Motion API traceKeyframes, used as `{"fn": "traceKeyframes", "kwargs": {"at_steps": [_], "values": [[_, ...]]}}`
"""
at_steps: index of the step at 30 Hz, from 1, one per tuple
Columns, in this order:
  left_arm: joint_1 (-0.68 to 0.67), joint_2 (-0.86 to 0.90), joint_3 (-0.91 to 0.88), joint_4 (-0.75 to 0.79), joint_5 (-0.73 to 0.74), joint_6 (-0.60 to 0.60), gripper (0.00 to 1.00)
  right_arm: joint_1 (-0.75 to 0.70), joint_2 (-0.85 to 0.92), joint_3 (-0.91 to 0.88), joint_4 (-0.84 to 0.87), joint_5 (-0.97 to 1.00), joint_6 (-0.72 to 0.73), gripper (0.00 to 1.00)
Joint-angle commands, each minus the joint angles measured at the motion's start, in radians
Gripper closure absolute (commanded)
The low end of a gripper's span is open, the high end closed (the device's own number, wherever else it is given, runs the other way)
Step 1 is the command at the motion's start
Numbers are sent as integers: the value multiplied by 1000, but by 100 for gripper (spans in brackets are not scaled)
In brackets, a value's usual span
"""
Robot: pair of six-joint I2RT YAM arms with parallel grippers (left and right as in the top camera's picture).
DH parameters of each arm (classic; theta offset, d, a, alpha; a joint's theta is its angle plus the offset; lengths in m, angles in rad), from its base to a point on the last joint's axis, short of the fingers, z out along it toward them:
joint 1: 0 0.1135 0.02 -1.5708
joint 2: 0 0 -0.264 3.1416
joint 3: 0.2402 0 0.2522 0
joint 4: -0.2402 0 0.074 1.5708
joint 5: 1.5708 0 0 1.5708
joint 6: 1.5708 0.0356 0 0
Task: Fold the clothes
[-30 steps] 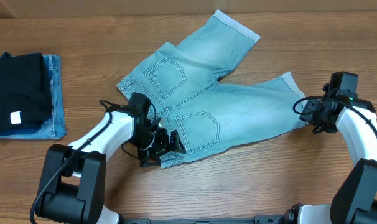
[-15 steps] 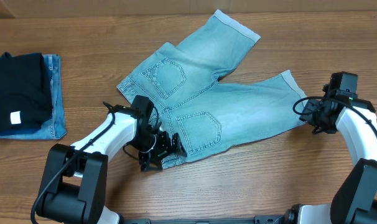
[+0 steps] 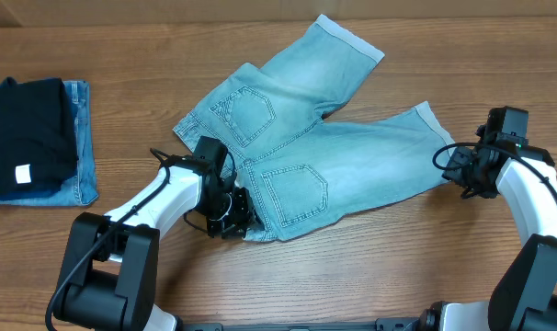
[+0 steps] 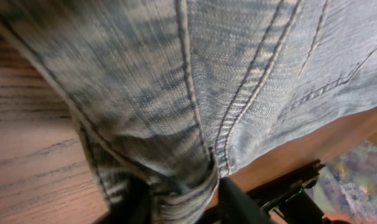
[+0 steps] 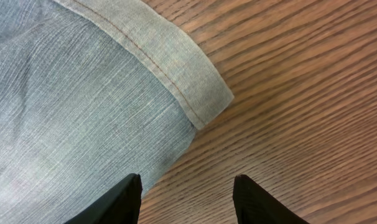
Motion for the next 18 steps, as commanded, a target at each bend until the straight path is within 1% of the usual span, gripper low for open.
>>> {"fn": "traceKeyframes", "kwargs": {"at_steps": [1, 5, 6, 8, 10, 11, 12, 17, 18], "values": [[-6, -13, -2, 7, 15, -3, 96, -3, -9, 9, 4, -12, -1, 48], [3, -14, -2, 2, 14, -2, 96, -3, -9, 11, -6, -13, 0, 50], [24, -16, -2, -10, 9, 10, 96, -3, -10, 15, -14, -16, 0, 52], [94, -34, -2, -44, -26, 50, 96, -3, -10, 32, -36, -16, 3, 52], [184, -63, 0, -87, -111, 84, 96, -3, -10, 51, -55, -16, 3, 52], [258, -87, 0, -105, -179, 102, 96, -3, -10, 60, -64, -22, 3, 51], [328, -108, 1, -109, -216, 119, 96, -3, -10, 64, -68, -32, 3, 51], [629, -146, 13, -87, -233, 217, 96, -3, -10, 65, -84, -89, 3, 51], [669, -146, 13, -82, -238, 217, 96, -3, -10, 65, -87, -100, 3, 51]]}}
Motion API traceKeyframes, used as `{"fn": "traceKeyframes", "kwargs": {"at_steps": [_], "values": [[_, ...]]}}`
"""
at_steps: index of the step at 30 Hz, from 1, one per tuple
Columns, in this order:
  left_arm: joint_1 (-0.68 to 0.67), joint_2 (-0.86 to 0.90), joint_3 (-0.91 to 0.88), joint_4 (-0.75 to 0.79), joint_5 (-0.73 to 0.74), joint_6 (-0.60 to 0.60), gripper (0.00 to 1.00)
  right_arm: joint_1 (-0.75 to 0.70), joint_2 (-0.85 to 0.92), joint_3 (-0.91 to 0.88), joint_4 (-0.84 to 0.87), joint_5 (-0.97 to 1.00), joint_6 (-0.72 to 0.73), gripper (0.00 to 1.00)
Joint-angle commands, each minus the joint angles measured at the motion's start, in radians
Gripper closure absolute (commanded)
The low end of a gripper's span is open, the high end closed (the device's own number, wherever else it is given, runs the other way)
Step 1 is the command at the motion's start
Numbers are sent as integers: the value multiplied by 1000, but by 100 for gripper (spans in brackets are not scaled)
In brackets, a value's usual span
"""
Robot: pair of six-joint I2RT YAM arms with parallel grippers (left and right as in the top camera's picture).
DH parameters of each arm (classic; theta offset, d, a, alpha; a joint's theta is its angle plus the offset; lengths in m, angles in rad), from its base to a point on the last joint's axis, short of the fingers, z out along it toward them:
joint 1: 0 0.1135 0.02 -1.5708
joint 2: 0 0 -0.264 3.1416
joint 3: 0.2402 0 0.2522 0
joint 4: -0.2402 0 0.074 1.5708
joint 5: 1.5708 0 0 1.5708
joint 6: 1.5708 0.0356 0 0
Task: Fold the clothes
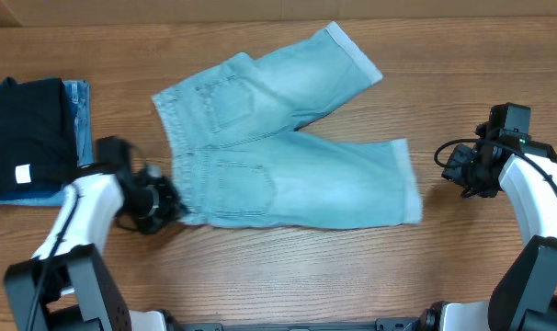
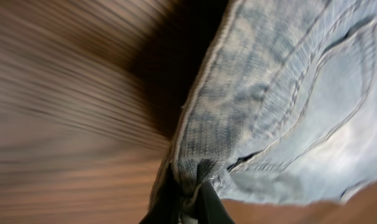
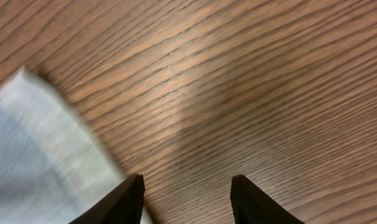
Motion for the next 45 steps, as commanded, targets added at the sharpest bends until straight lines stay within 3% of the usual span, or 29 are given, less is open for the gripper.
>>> {"fn": "traceKeyframes", "kwargs": {"at_steps": [1, 3, 9, 15, 19, 31, 40, 43, 45], "values": [[169, -16, 13, 19, -74, 75, 96, -3, -10, 24, -7, -62, 3, 50], [239, -16, 13, 51, -93, 74, 96, -3, -10, 24, -7, -136, 2, 47], [248, -16, 13, 62, -95, 75, 96, 50, -8, 6, -31, -341, -57, 29], [248, -16, 13, 61, -94, 85, 96, 167, -7, 5, -250, -342, -57, 28], [248, -16, 13, 62, -94, 85, 95, 184, -7, -22, -298, -342, -56, 28], [246, -16, 13, 61, -93, 85, 96, 194, -7, -294, -129, -587, -58, 31], [243, -16, 13, 58, -94, 86, 96, 341, -7, -367, 40, -626, -3, 31], [243, -16, 13, 51, -94, 86, 96, 345, -7, -367, 85, -625, 28, 39], [243, -16, 13, 50, -94, 89, 96, 345, -7, -367, 100, -607, 35, 57]]}}
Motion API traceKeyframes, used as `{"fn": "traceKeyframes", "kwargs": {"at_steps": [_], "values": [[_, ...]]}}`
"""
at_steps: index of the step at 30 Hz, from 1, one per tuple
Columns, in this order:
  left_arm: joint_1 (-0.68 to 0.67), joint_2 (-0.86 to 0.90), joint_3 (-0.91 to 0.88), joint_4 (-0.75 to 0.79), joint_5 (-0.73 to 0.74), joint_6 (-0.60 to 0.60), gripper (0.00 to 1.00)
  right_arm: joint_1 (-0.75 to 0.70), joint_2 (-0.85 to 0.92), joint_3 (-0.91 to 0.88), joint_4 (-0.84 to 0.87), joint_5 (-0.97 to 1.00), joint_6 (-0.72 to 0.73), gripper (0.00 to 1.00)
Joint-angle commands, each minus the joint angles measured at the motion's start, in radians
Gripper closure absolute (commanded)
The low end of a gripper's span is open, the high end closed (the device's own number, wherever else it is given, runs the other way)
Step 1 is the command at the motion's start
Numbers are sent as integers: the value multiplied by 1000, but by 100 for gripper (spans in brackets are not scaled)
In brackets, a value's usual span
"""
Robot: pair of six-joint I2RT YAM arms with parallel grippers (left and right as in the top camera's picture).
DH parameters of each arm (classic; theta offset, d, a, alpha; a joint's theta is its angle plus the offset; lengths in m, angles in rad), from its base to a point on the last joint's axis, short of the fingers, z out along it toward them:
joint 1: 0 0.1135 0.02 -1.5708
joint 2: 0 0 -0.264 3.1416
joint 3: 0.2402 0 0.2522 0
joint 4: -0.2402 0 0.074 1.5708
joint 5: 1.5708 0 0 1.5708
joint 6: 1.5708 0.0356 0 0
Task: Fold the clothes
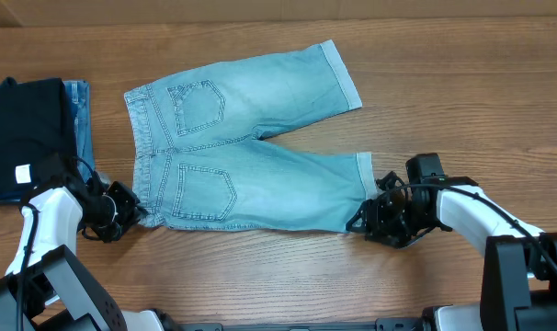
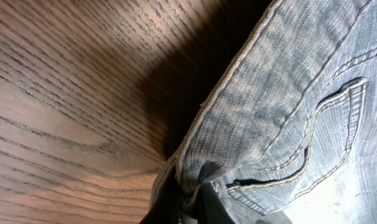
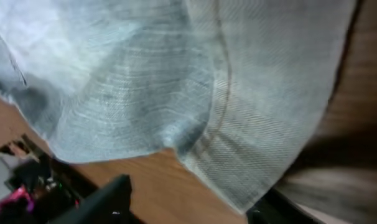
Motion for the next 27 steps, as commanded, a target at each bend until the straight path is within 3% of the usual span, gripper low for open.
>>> {"fn": "traceKeyframes", "kwargs": {"at_steps": [1, 2, 4, 10, 17, 23, 27], "values": [[-2, -15, 13, -4, -21, 16, 96, 5, -8, -8, 21, 40, 35, 71], [-2, -15, 13, -4, -21, 16, 96, 5, -8, -8, 22, 68, 57, 85], [-2, -15, 13, -4, -20, 16, 96, 5, -8, -8, 27, 102, 73, 96], [-2, -15, 13, -16, -21, 18, 96, 5, -16, 26, 64, 134, 73, 96], [-27, -15, 13, -40, -27, 46, 96, 4, -196, 150, 52, 214, 47, 96], [-169, -15, 13, -16, -47, 64, 96, -27, -299, 151, -40, 391, 77, 96], [-307, -15, 13, -3, -112, 64, 96, -87, -317, 151, -139, 530, 179, 96]]}}
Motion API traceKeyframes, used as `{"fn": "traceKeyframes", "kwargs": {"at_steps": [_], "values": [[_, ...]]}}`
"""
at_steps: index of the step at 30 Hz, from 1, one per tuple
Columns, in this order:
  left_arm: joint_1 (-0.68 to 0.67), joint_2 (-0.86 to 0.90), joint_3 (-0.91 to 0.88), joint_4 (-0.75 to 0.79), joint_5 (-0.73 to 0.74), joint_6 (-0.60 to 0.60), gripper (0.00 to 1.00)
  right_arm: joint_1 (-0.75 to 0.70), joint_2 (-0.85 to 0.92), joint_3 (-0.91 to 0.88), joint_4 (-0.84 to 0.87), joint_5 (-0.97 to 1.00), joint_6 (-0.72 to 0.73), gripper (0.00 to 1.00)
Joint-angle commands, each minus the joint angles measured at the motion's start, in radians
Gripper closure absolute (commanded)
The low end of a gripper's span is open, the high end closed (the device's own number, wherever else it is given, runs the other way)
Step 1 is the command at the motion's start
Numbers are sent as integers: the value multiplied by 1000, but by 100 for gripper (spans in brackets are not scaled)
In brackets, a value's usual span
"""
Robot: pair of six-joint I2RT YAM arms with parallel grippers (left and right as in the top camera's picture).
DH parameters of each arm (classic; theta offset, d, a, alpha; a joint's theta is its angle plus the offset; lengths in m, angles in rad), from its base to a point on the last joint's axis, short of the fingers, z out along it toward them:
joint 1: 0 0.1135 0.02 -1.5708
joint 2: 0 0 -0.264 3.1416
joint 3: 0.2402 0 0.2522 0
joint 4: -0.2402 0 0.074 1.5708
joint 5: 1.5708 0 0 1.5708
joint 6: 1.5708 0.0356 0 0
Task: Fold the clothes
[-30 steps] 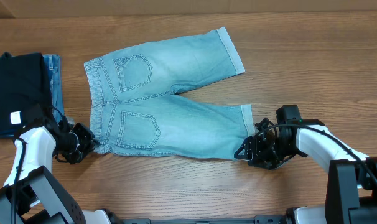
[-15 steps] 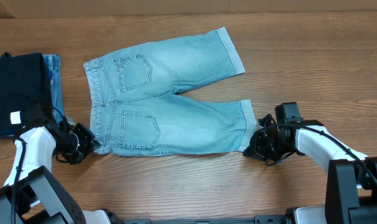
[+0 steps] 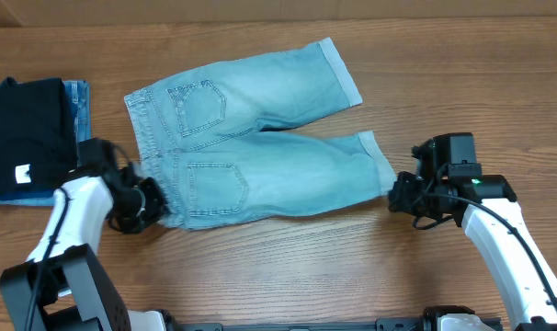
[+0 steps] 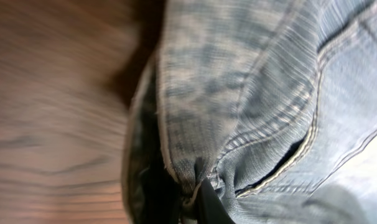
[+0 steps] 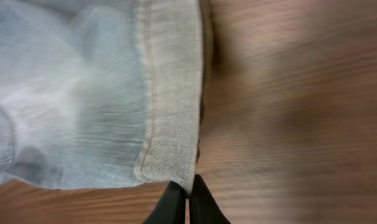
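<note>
Light-blue denim shorts (image 3: 260, 138) lie spread on the table, back pockets up, waistband to the left and both legs pointing right. My left gripper (image 3: 148, 204) is shut on the near corner of the waistband (image 4: 238, 93); in the left wrist view the left gripper (image 4: 191, 202) pinches bunched denim. My right gripper (image 3: 400, 188) is shut on the near corner of the lower leg's cuff (image 5: 173, 93); the right gripper (image 5: 188, 202) shows its fingers closed together on the hem. The near edge of the shorts is drawn in between the two grippers.
A folded black garment (image 3: 21, 138) lies on folded denim (image 3: 84, 138) at the table's left edge, close behind my left arm. Bare wooden table (image 3: 288, 267) runs along the front and to the right.
The right gripper, then open at the lower cuff, is now shut on its corner and sits farther right and back. The left gripper has shifted right and back with the waistband corner.
The shorts first lay skewed mid-table, my left gripper shut on the waistband corner and my right open beside the far cuff. Then the shorts were farther left, then flat with the right gripper at the lower cuff. Now both grippers hold the near edge.
</note>
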Motion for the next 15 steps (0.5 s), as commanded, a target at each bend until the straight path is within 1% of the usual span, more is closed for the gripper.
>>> {"fn": "traceKeyframes", "kwargs": {"at_steps": [1, 4, 10, 15], "values": [[-106, -15, 13, 8, -53, 23, 96, -59, -32, 14, -60, 181, 98, 96], [-165, -15, 13, 8, -104, 23, 96, -124, -33, 14, -120, 243, 150, 96], [-171, -15, 13, 0, -111, 23, 96, -258, -33, 14, -205, 306, 168, 96], [-171, -15, 13, -27, -150, 23, 96, -286, -33, 14, -243, 317, 186, 96]]}}
